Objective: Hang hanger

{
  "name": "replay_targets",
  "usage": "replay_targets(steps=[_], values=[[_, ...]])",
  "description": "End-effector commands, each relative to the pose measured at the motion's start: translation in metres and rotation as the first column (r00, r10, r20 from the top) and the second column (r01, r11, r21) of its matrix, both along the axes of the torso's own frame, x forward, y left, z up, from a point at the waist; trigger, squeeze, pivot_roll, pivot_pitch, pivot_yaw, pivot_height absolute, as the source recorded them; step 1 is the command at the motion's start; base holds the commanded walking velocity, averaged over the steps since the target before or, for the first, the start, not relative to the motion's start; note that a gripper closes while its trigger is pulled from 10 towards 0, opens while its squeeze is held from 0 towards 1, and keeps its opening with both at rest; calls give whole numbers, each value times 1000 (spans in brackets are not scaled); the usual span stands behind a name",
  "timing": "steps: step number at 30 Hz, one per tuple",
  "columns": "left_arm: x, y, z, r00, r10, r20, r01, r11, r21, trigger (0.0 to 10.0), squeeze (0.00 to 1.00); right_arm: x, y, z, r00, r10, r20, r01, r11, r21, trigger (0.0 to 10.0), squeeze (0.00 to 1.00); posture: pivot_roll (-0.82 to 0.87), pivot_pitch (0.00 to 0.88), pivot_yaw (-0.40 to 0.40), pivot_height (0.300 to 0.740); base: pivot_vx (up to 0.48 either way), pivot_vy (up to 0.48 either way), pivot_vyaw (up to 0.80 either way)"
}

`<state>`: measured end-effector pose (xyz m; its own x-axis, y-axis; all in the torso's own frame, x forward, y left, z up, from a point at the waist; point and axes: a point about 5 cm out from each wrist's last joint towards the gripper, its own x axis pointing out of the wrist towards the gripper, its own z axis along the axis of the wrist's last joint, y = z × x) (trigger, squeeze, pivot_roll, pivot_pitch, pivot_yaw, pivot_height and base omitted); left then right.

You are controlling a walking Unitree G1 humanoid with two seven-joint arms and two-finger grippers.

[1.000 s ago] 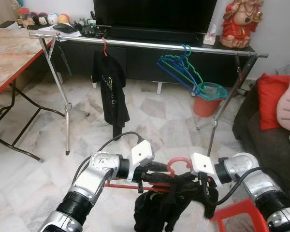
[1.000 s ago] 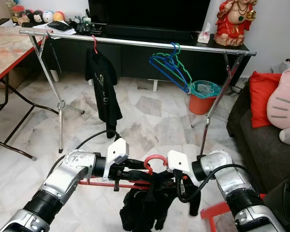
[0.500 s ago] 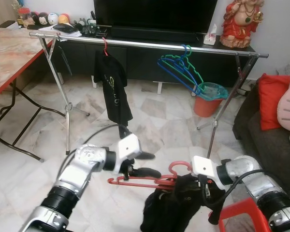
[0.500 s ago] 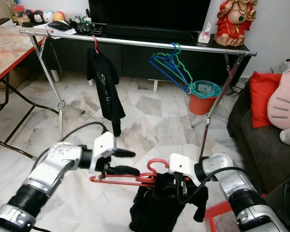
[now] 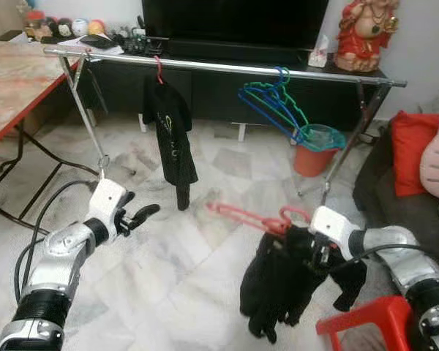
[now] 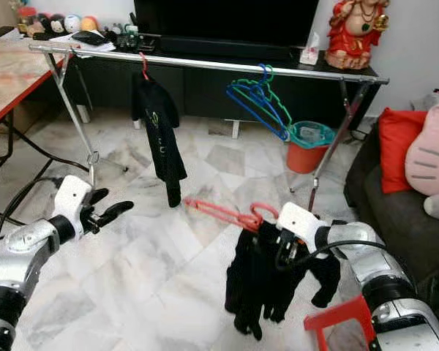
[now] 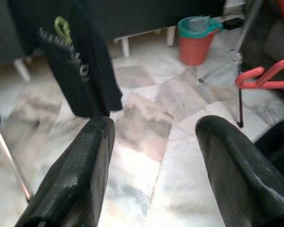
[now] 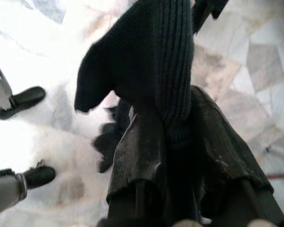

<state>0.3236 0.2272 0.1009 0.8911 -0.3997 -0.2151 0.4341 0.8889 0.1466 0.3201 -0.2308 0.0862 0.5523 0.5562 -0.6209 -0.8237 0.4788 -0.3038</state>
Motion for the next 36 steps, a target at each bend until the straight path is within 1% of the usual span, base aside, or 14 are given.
replay_targets(steps=[1, 3, 4, 5, 8, 9, 11, 14, 18, 22, 23, 25, 27, 36], values=[[-3, -4, -8, 1000, -14, -24, 14, 1000, -5, 10000, 0, 4, 3, 8, 999, 14, 36, -15, 1000, 5, 0, 0, -12, 0, -56, 740, 0, 0, 0], [-4, -7, -11, 998, -37, -41, 37, 999, -16, 10000, 0, 5, 3, 10, 999, 18, 42, -18, 1000, 5, 0, 0, -12, 0, -54, 740, 0, 0, 0], [-14, -23, -17, 975, -193, -106, 186, 980, -73, 10000, 0, 7, 5, 20, 997, 52, 65, -54, 998, 31, 0, 0, -16, 0, -50, 740, 0, 0, 0], [-18, -30, -18, 957, -261, -125, 250, 963, -100, 10000, 0, 7, 6, 25, 995, 69, 78, -72, 997, 34, 0, 0, -15, 0, -48, 740, 0, 0, 0], [-23, -38, -18, 931, -335, -141, 320, 939, -124, 10000, 0, 9, 6, 31, 992, 89, 94, -92, 995, 28, 0, 0, -17, 0, -44, 740, 0, 0, 0], [-28, -48, -20, 900, -405, -162, 388, 913, -125, 10000, 0, 10, 4, 38, 988, 116, 104, -117, 993, -2, 0, 0, -18, 0, -42, 740, 0, 0, 0], [-31, -58, -21, 872, -458, -171, 443, 888, -120, 10000, 0, 11, 3, 46, 984, 138, 114, -137, 990, -20, 0, 0, -20, 0, -37, 740, 0, 0, 0], [-32, -71, -19, 853, -499, -152, 484, 866, -123, 10000, 0, 14, 0, 59, 979, 147, 142, -143, 989, -36, 0, 0, -25, 0, -32, 740, 0, 0, 0], [-28, -92, -10, 863, -500, -73, 491, 864, -113, 10000, 0, 15, -3, 81, 969, 172, 179, -166, 985, -52, 0, 0, -27, 0, -28, 740, 0, 0, 0], [-32, -119, -7, 827, -560, -51, 552, 825, -119, 10000, 0, 11, -4, 94, 956, 211, 203, -197, 976, -88, 0, 0, -32, 0, -22, 740, 0, 0, 0], [-33, -131, -7, 818, -575, -33, 567, 814, -125, 10000, 0, 11, -7, 101, 953, 198, 229, -184, 979, -81, 0, 0, -35, 0, -19, 740, 0, 0, 0], [-33, -134, -6, 816, -578, -29, 570, 812, -127, 10000, 0, 11, -7, 102, 952, 195, 235, -182, 980, -78, 0, 0, -35, 0, -19, 740, 0, 0, 0], [-33, -152, -7, 803, -595, -10, 590, 798, -122, 10000, 0, 8, -8, 114, 947, 183, 265, -182, 983, -27, 0, 0, -43, 0, -15, 740, 0, 0, 0], [-28, -177, -2, 787, -617, 29, 612, 773, -165, 10000, 0, 1, -5, 125, 936, 202, 289, -211, 977, 3, 0, 0, -51, 0, -4, 740, 0, 0, 0]])
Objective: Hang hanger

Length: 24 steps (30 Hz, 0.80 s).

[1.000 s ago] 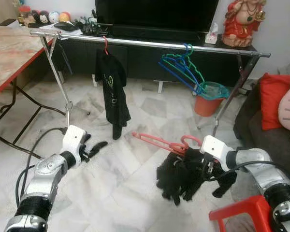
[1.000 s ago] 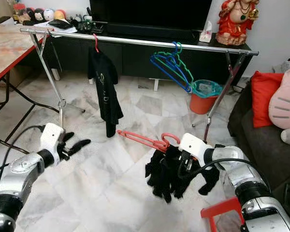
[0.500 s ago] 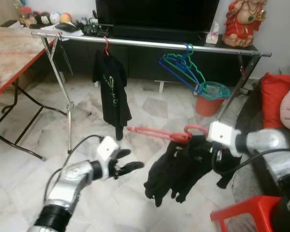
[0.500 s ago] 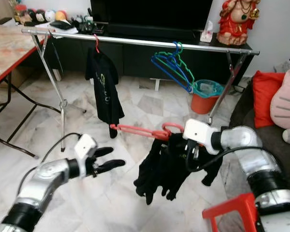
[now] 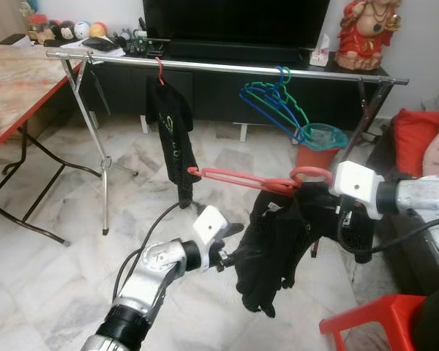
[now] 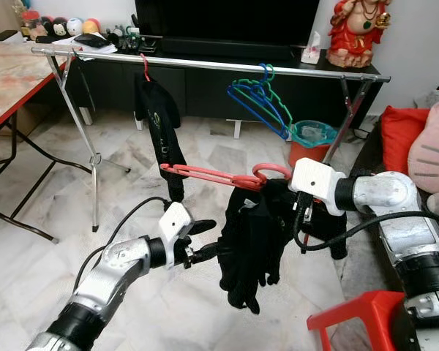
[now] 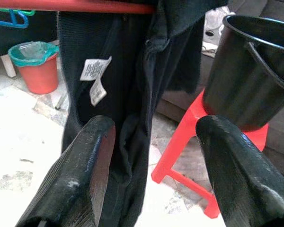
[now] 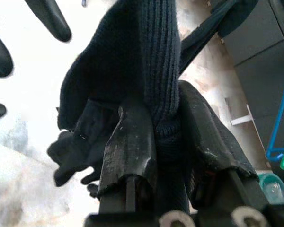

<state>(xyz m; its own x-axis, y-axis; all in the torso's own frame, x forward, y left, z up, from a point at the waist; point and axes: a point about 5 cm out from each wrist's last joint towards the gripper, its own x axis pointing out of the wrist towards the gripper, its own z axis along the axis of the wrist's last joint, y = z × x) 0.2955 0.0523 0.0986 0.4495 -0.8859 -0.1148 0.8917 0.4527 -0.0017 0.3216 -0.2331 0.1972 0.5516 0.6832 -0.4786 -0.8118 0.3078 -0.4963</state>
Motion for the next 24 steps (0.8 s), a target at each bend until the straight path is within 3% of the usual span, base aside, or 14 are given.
replay_targets(steps=[1, 4, 8, 15, 24], values=[[2, -11, 0, 1000, -18, 15, 18, 1000, 12, 10000, 0, -3, -2, 17, 999, 2, 54, -3, 1000, 29, 0, 0, -57, 0, 0, 740, 0, 0, 0], [4, -15, 0, 1000, -5, 18, 5, 1000, 11, 10000, 0, -4, -2, 19, 998, 4, 58, -5, 1000, 23, 0, 0, -60, 0, 1, 740, 0, 0, 0], [20, -11, -2, 986, 150, 67, -153, 987, 49, 10000, 0, -7, -5, 31, 997, 5, 80, -5, 1000, 4, 0, 0, -69, 0, 1, 740, 0, 0, 0], [29, -4, -6, 961, 267, 72, -271, 962, 47, 10000, 0, -9, -3, 39, 996, 14, 93, -13, 1000, -7, 0, 0, -71, 0, -5, 740, 0, 0, 0], [25, -14, -18, 969, 245, 36, -247, 967, 58, 10000, 0, -13, 12, 46, 992, 83, 94, -82, 997, -14, 0, 0, -77, 0, -15, 740, 0, 0, 0]])
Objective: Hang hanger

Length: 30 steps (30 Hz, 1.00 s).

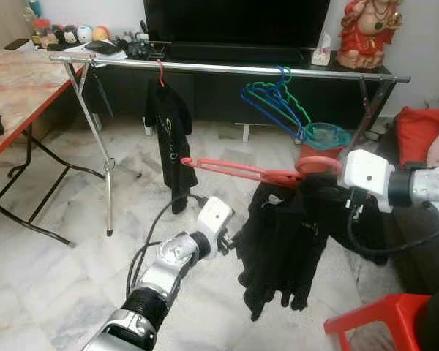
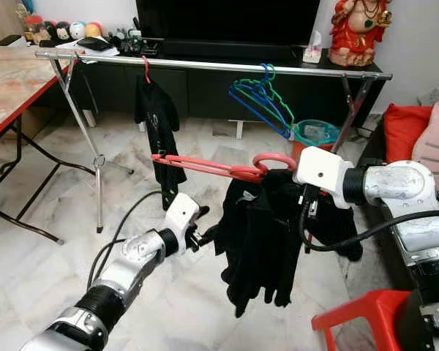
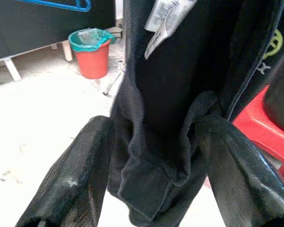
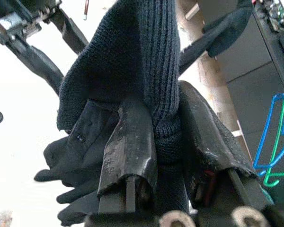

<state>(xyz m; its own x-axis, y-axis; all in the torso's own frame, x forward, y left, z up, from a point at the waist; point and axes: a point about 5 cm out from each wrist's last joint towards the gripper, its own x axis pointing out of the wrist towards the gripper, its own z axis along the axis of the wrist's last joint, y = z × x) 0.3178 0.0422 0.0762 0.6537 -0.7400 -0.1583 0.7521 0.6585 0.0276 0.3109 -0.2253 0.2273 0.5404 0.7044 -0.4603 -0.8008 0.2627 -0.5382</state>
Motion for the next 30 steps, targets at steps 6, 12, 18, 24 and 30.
replay_targets(steps=[6, 12, 18, 24, 30], values=[[8, -6, 4, 998, 38, 42, -39, 999, 26, 10000, 0, -6, 6, 24, 997, 48, 64, -47, 999, -11, 0, 0, -90, 0, -16, 740, 0, 0, 0], [8, -8, 1, 998, 40, 42, -42, 998, 48, 10000, 0, -8, 8, 28, 996, 57, 71, -56, 998, -21, 0, 0, -96, 0, -14, 740, 0, 0, 0], [6, -9, -4, 999, 19, 30, -21, 997, 80, 8078, 0, -8, 7, 29, 996, 51, 78, -49, 998, -25, 0, 0, -97, 0, -13, 740, 0, 0, 0], [5, -8, -10, 1000, 23, 18, -25, 992, 125, 4039, 0, -9, 8, 32, 995, 51, 83, -49, 998, -27, 0, 0, -98, 0, -13, 740, 0, 0, 0], [4, -9, -12, 1000, 23, 5, -23, 993, 115, 0, 0, -9, 8, 32, 995, 52, 81, -49, 998, -28, 0, 0, -102, 0, -14, 740, 0, 0, 0]])
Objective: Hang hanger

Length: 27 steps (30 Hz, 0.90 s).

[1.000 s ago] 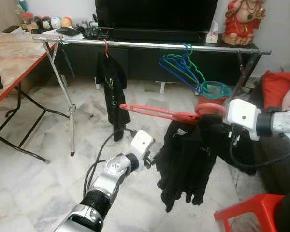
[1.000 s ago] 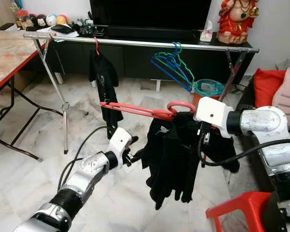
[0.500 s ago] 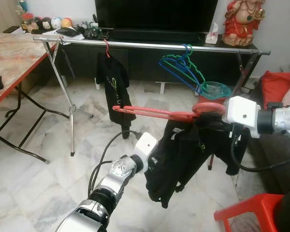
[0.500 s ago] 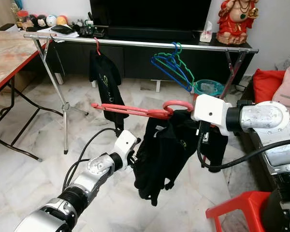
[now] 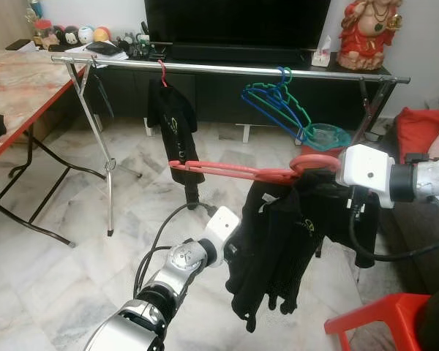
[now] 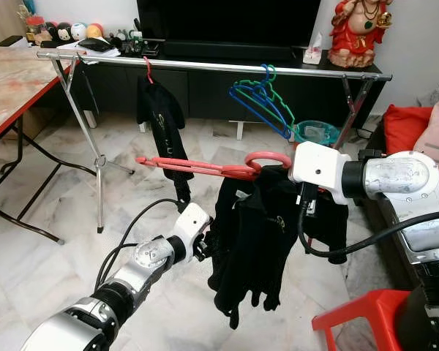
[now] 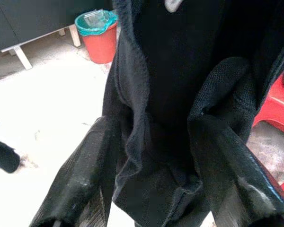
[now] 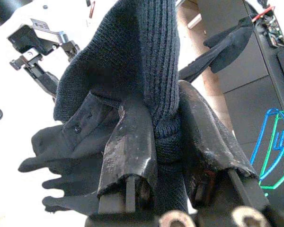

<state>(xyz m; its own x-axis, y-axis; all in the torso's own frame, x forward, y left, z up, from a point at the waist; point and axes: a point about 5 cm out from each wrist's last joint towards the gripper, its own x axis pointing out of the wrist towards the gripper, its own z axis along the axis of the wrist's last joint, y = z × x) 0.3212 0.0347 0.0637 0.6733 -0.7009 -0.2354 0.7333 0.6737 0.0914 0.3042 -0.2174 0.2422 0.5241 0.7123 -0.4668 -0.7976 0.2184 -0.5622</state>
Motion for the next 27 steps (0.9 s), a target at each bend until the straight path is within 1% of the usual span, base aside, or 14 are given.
replay_targets(steps=[1, 3, 7, 9, 10, 11, 12, 13, 15, 19, 20, 21, 22, 27], values=[[1, -2, 1, 1000, -5, 9, 5, 1000, 14, 0, 0, -2, 0, 17, 998, 14, 60, -14, 1000, 1, 0, 0, -102, 0, -14, 740, 0, 0, 0], [1, -2, 1, 1000, -2, 10, 1, 1000, 12, 0, 0, -3, 0, 17, 998, 13, 60, -13, 1000, 0, 0, 0, -102, 0, -14, 740, 0, 0, 0], [5, -2, 6, 999, 34, -1, -34, 998, -47, 0, 0, -3, 0, 17, 998, 12, 59, -12, 1000, 2, 0, 0, -103, 0, -15, 740, 0, 0, 0], [6, -1, 7, 999, 37, 3, -37, 998, -50, 0, 0, -3, 0, 17, 998, 13, 58, -13, 1000, 2, 0, 0, -104, 0, -15, 740, 0, 0, 0], [7, -1, 8, 999, 47, 3, -47, 997, -61, 471, 0, -3, 0, 17, 998, 14, 57, -14, 1000, 2, 0, 0, -102, 0, -16, 740, 0, 0, 0], [7, 0, 8, 999, 52, 2, -52, 997, -64, 353, 0, -3, 0, 16, 998, 14, 56, -14, 1000, 2, 0, 0, -102, 0, -16, 740, 0, 0, 0], [8, 0, 8, 998, 55, 1, -55, 996, -65, 353, 0, -3, 0, 16, 998, 14, 55, -14, 1000, 2, 0, 0, -102, 0, -16, 740, 0, 0, 0], [8, 1, 8, 998, 56, 1, -56, 997, -58, 0, 0, -3, 0, 16, 998, 14, 55, -14, 1000, 2, 0, 0, -102, 0, -16, 740, 0, 0, 0], [7, 1, 7, 998, 56, -1, -56, 997, -52, 0, 0, -3, 0, 16, 998, 15, 55, -15, 1000, 2, 0, 0, -103, 0, -16, 740, 0, 0, 0], [6, 1, 3, 999, 44, -13, -44, 999, -15, 0, 0, -4, 2, 18, 998, 22, 57, -22, 1000, 2, 0, 0, -104, 0, -16, 740, 0, 0, 0], [4, 1, -1, 999, 34, -7, -33, 999, 35, 8118, 0, -4, 2, 18, 998, 23, 57, -23, 1000, 2, 0, 0, -104, 0, -16, 740, 0, 0, 0], [4, 1, -2, 1000, 30, -4, -30, 998, 51, 8118, 0, -4, 2, 18, 998, 23, 56, -23, 1000, 2, 0, 0, -104, 0, -15, 740, 0, 0, 0], [3, 1, -3, 1000, 30, -7, -30, 998, 56, 10000, 0, -4, 2, 18, 998, 23, 56, -23, 1000, 2, 0, 0, -104, 0, -15, 740, 0, 0, 0], [0, -2, -7, 999, 25, -29, -23, 998, 55, 10000, 0, -4, 4, 17, 998, 27, 56, -27, 1000, 6, 0, 0, -104, 0, -14, 740, 0, 0, 0]])
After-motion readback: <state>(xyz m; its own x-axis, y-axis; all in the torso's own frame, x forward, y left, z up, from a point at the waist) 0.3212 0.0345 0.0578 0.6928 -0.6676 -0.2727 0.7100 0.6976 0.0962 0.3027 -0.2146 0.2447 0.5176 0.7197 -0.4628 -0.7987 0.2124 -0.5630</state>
